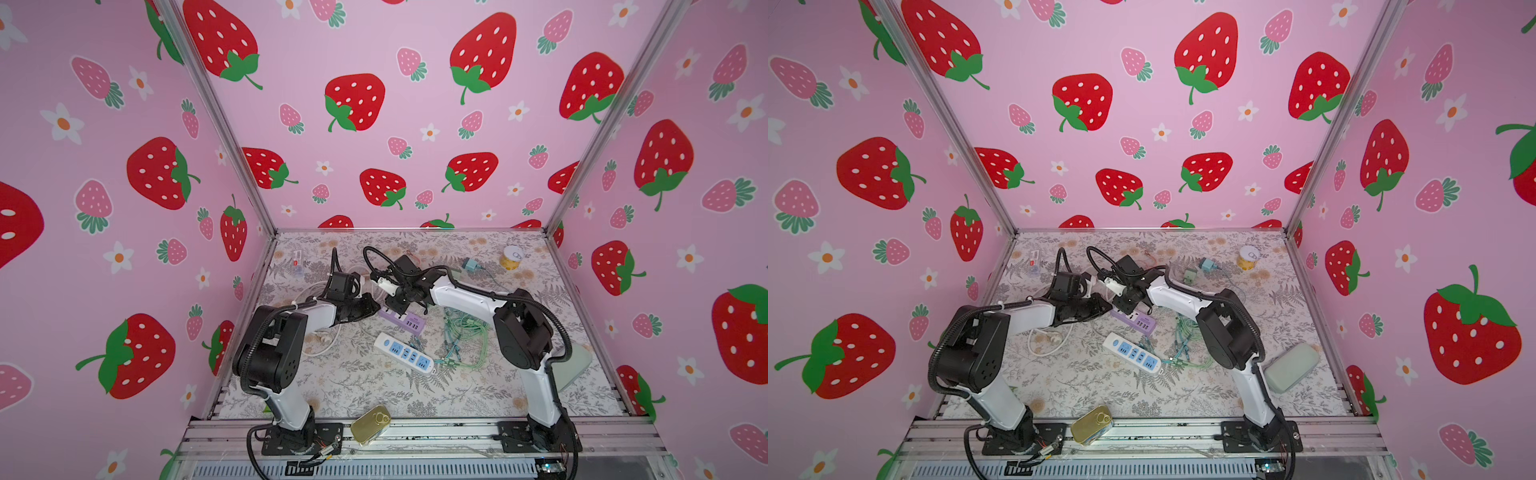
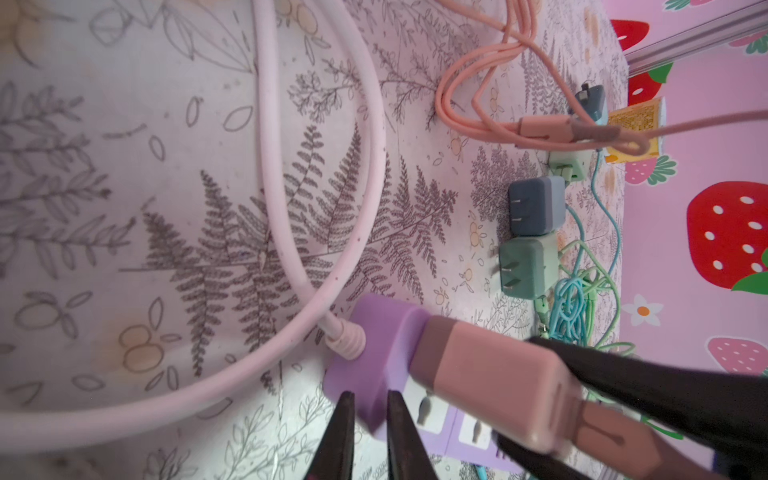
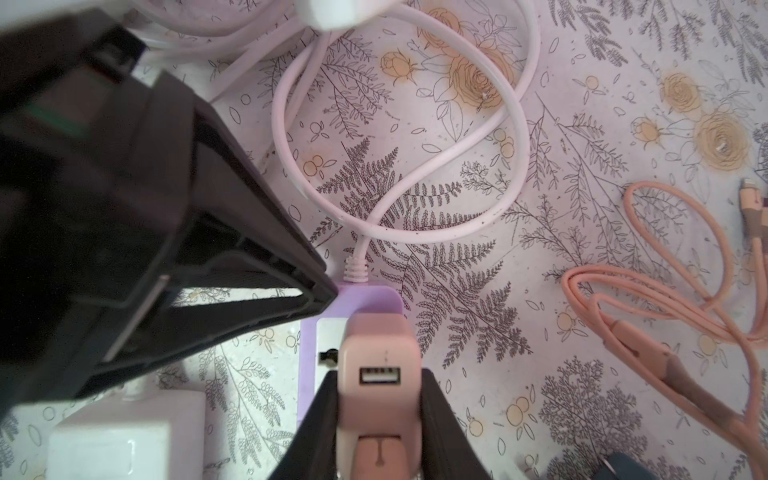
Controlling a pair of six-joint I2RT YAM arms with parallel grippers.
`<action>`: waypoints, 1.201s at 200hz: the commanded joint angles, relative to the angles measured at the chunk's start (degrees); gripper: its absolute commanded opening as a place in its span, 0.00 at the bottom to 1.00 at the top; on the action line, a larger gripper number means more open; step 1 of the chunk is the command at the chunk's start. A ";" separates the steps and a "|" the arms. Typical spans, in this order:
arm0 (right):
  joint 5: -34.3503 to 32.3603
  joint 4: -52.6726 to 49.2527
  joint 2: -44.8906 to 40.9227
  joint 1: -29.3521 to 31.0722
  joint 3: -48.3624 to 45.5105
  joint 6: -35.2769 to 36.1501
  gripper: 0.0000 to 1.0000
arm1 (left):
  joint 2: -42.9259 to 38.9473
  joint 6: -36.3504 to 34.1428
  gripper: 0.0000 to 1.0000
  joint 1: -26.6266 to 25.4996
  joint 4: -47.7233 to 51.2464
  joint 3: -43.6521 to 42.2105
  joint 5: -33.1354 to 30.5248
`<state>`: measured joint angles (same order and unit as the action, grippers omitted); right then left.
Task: Insert the plug
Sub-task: 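Press the pink charger down into the socket and open the right gripper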
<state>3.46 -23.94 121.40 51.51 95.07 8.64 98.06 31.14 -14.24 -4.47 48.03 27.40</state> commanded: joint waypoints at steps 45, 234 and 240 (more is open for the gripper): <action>0.28 -5.24 -0.03 0.05 -2.52 -0.29 0.11 | -9.13 -2.91 0.26 0.55 7.39 -1.35 -2.51; 5.69 -7.69 -8.84 0.00 -4.41 -1.11 0.51 | -18.69 -5.27 0.37 0.87 15.65 -0.73 -7.21; 5.76 -7.85 -9.28 0.00 -4.81 -1.11 0.51 | -18.90 -5.38 0.38 0.89 15.80 -0.66 -7.27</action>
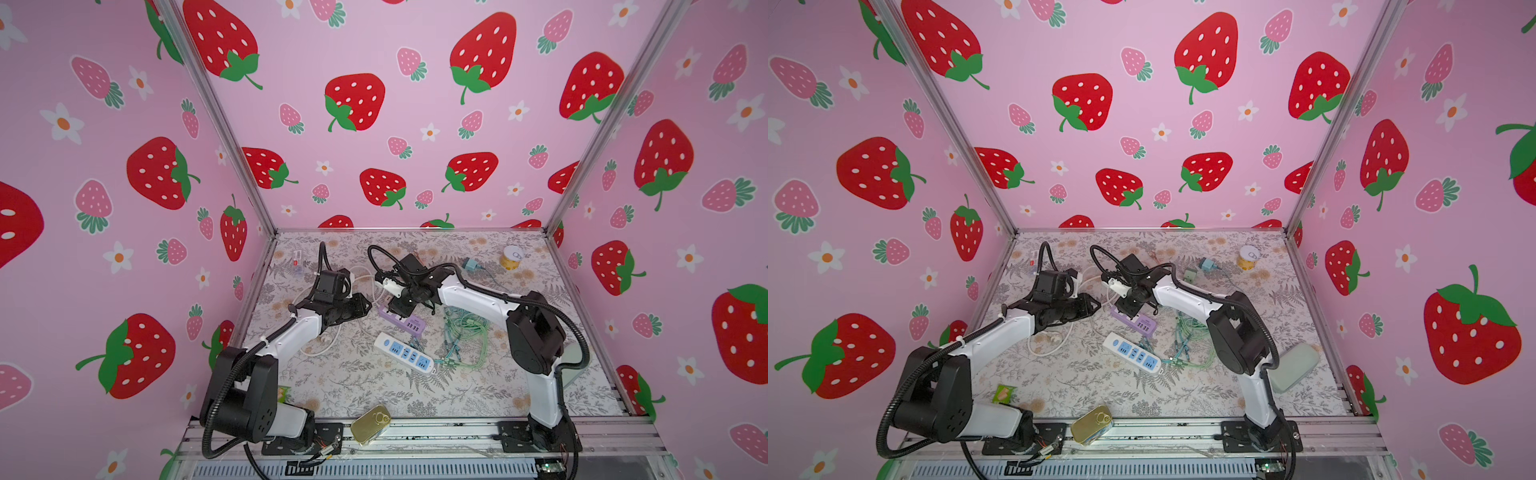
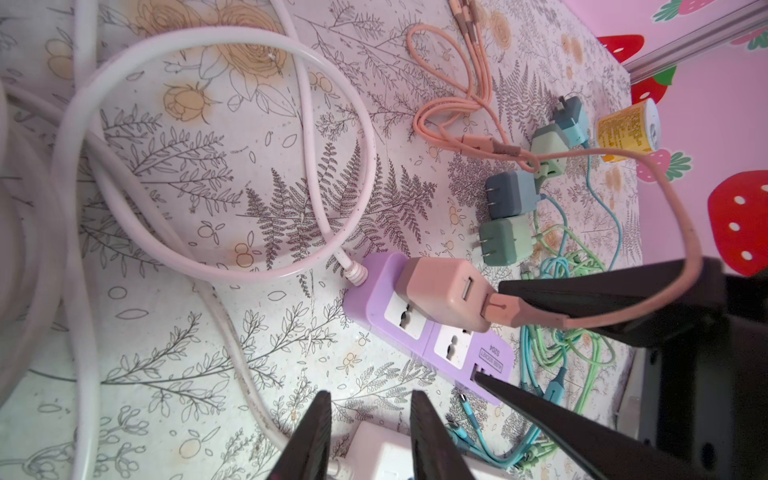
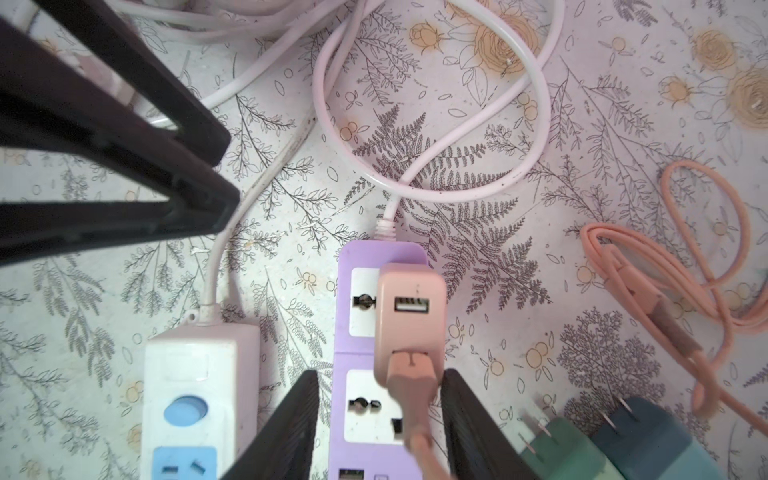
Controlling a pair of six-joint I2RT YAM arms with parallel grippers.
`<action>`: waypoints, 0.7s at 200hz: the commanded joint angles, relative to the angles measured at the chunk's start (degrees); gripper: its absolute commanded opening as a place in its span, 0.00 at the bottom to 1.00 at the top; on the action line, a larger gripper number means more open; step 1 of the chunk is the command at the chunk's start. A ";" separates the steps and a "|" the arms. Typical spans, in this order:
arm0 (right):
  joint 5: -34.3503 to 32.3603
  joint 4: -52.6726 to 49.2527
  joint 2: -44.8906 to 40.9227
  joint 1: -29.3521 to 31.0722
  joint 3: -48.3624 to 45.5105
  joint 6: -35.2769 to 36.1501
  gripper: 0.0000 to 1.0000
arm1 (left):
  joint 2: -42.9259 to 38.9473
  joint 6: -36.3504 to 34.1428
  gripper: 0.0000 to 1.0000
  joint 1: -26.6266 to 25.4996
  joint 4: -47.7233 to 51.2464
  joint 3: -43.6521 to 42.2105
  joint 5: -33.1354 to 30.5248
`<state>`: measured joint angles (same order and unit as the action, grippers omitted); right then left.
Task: Insert the plug
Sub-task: 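Press the pink charger down into the socket and open the right gripper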
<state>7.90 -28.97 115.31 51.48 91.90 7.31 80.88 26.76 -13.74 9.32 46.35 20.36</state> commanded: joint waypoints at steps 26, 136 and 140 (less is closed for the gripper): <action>2.11 -3.69 -5.15 0.02 -3.05 0.20 0.55 | -2.72 -1.05 0.47 0.55 2.10 0.99 -0.33; 6.25 -2.32 -13.95 -0.38 -11.53 2.46 0.57 | -4.85 -1.83 0.51 0.77 3.08 1.86 0.55; 6.28 -2.32 -14.37 -0.62 -11.98 2.91 0.57 | -5.08 -1.89 0.51 0.79 3.07 1.84 0.54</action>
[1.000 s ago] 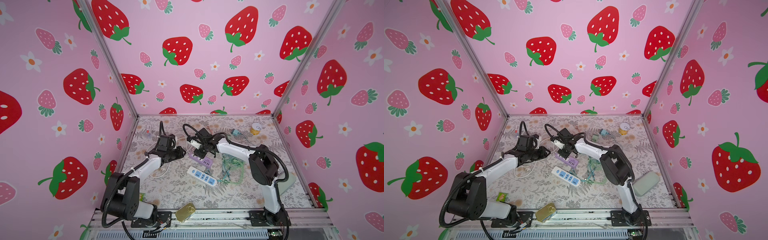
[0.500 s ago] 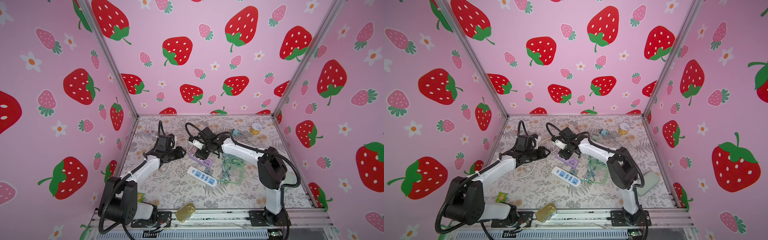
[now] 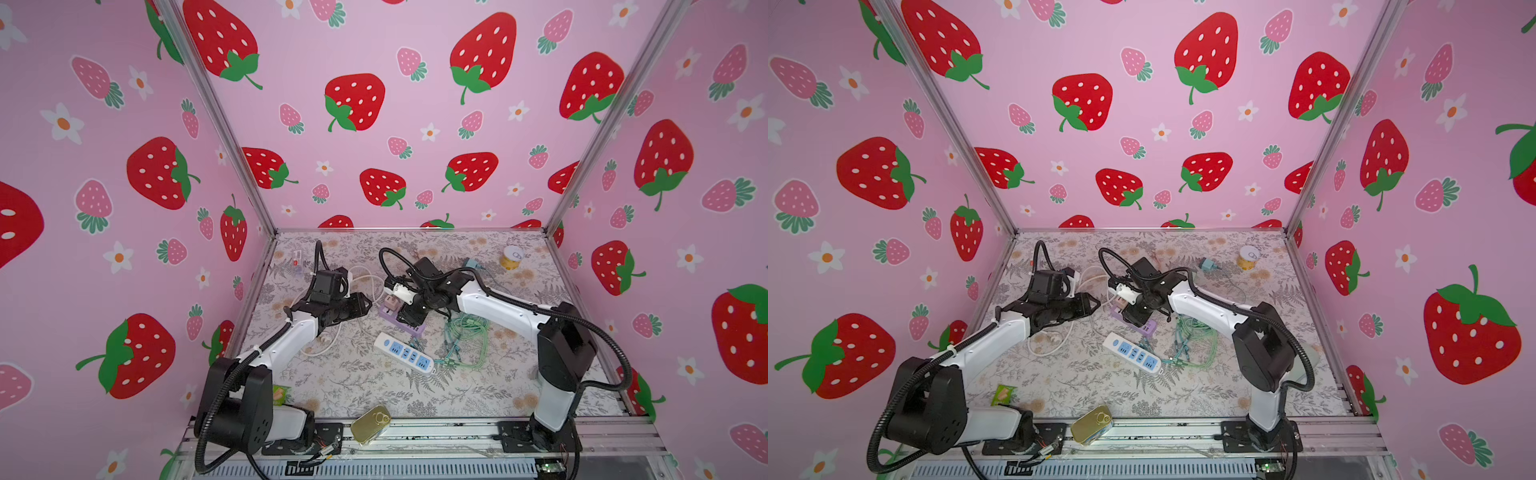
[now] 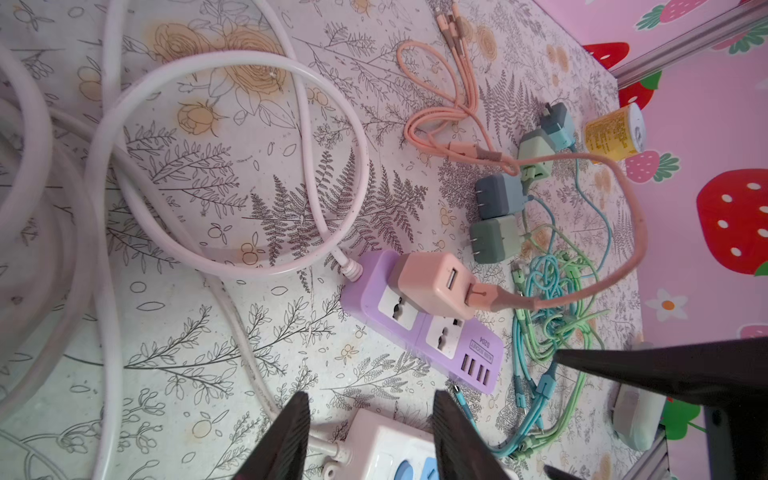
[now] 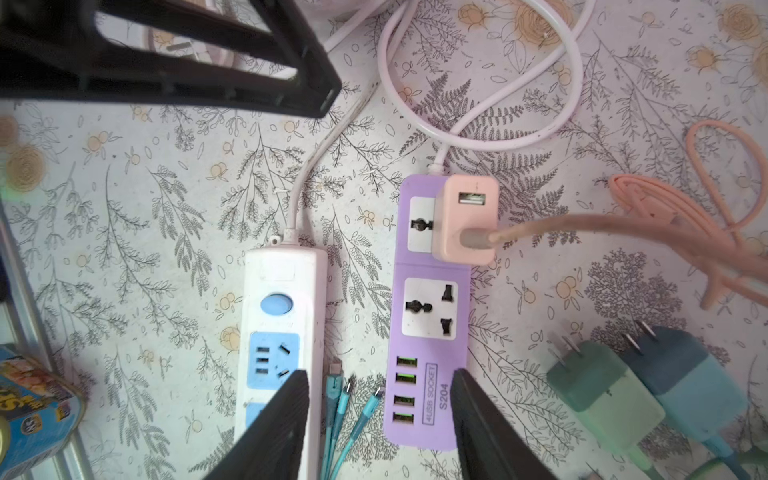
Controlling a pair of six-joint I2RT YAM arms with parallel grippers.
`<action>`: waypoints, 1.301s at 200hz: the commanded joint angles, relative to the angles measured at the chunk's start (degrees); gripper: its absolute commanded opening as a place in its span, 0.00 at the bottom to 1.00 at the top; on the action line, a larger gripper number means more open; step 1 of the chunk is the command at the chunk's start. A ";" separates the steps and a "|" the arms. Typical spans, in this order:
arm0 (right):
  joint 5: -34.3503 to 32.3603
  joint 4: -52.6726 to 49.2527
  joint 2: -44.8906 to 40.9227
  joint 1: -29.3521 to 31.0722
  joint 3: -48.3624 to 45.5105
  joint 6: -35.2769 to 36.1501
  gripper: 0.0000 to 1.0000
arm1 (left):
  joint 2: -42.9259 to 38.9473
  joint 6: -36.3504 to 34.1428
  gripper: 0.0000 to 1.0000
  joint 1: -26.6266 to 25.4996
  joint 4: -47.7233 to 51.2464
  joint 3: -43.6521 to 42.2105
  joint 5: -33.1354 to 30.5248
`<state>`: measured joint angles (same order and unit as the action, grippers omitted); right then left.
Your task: Insert the plug
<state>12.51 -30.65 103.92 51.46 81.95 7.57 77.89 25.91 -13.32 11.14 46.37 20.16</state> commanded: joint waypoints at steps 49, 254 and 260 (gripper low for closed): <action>1.53 -0.65 -7.12 -4.47 -5.99 7.97 0.56 | -5.08 -1.58 0.56 0.37 2.10 1.42 0.27; 2.51 0.59 5.23 -18.80 -0.44 32.87 0.64 | -23.12 -5.38 0.69 0.50 21.39 5.51 -2.13; 3.33 0.64 5.62 -19.00 -0.39 33.16 0.64 | -23.52 -5.57 0.68 0.49 21.83 5.66 -2.27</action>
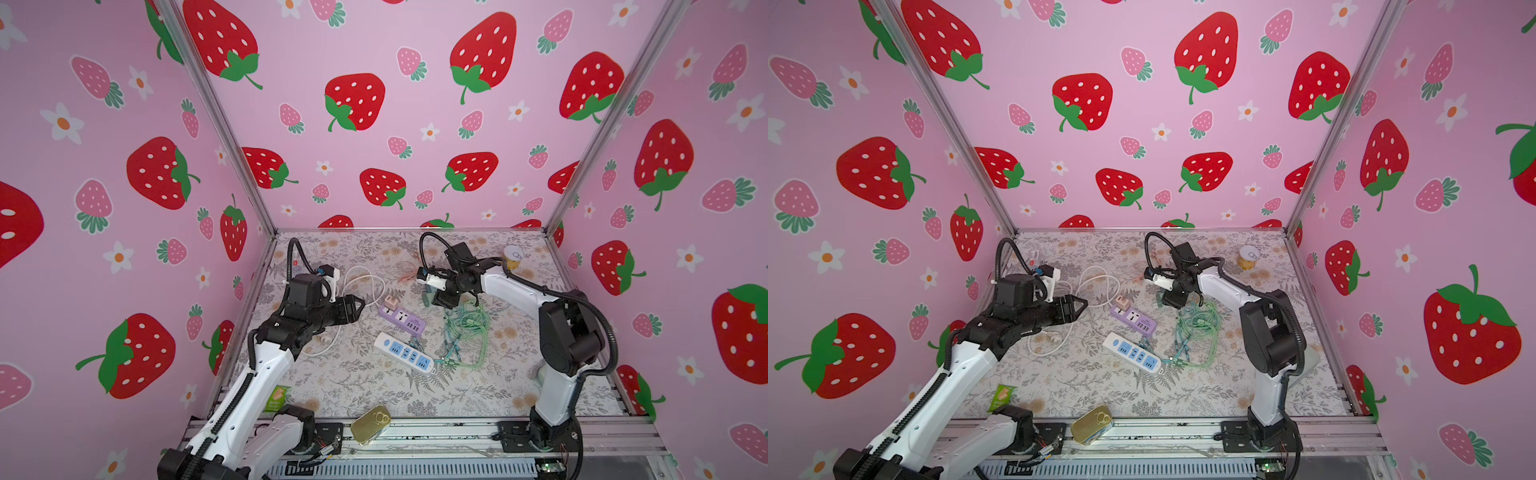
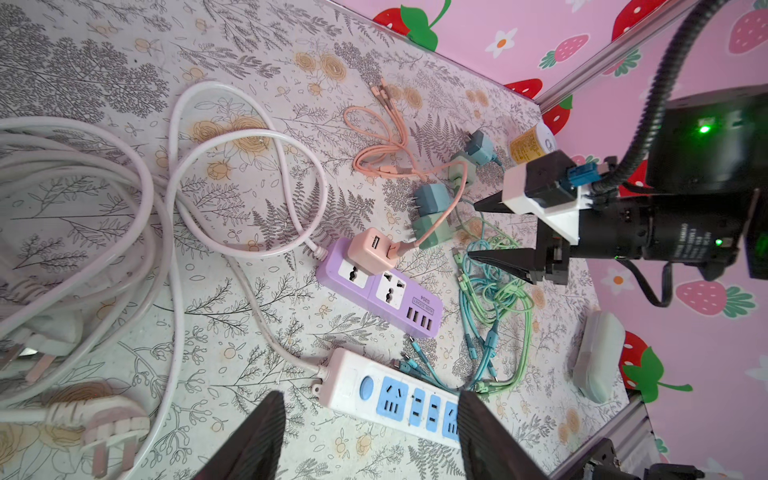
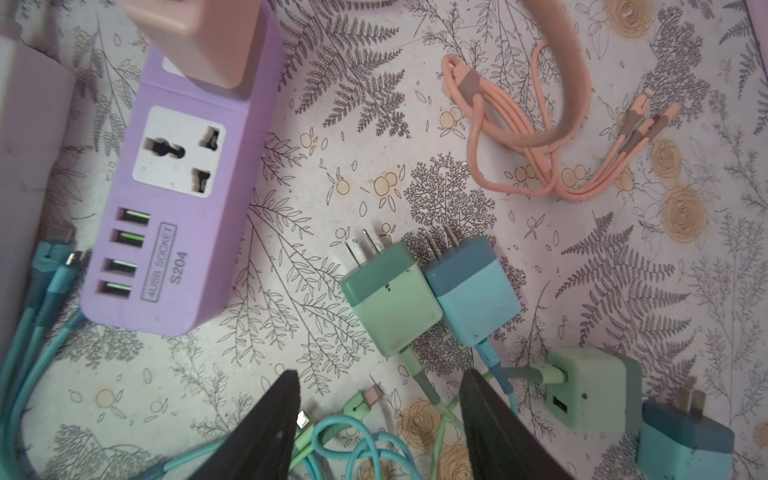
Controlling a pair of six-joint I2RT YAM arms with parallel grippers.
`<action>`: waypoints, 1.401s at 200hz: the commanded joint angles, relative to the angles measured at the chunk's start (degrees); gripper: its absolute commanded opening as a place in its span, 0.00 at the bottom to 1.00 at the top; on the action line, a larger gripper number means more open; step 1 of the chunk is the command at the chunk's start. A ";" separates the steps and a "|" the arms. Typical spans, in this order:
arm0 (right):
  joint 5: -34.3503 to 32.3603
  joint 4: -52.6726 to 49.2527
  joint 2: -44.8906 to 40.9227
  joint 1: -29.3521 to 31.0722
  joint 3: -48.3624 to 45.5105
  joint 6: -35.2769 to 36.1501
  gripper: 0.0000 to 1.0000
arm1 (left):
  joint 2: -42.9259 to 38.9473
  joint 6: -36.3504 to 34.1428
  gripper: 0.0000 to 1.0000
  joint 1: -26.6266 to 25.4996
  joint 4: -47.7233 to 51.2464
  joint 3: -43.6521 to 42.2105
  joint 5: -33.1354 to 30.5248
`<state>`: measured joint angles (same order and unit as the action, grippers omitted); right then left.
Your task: Insert the plug
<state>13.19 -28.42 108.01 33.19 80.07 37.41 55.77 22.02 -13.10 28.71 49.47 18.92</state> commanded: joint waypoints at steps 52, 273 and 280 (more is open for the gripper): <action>2.88 -1.02 4.29 -1.55 2.76 4.00 0.64 | -4.06 -3.36 0.69 0.32 7.59 3.19 -2.49; 6.02 -0.53 11.24 -2.96 5.86 9.64 0.62 | -8.14 -3.66 0.69 0.26 5.48 0.23 -2.51; 5.98 -0.58 11.57 -2.91 6.13 9.70 0.62 | -8.22 -3.57 0.69 0.32 5.39 0.12 -2.48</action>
<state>17.12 -28.23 117.82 30.30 84.29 45.30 48.25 18.65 -13.10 34.89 50.15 16.91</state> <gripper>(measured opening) 0.623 0.689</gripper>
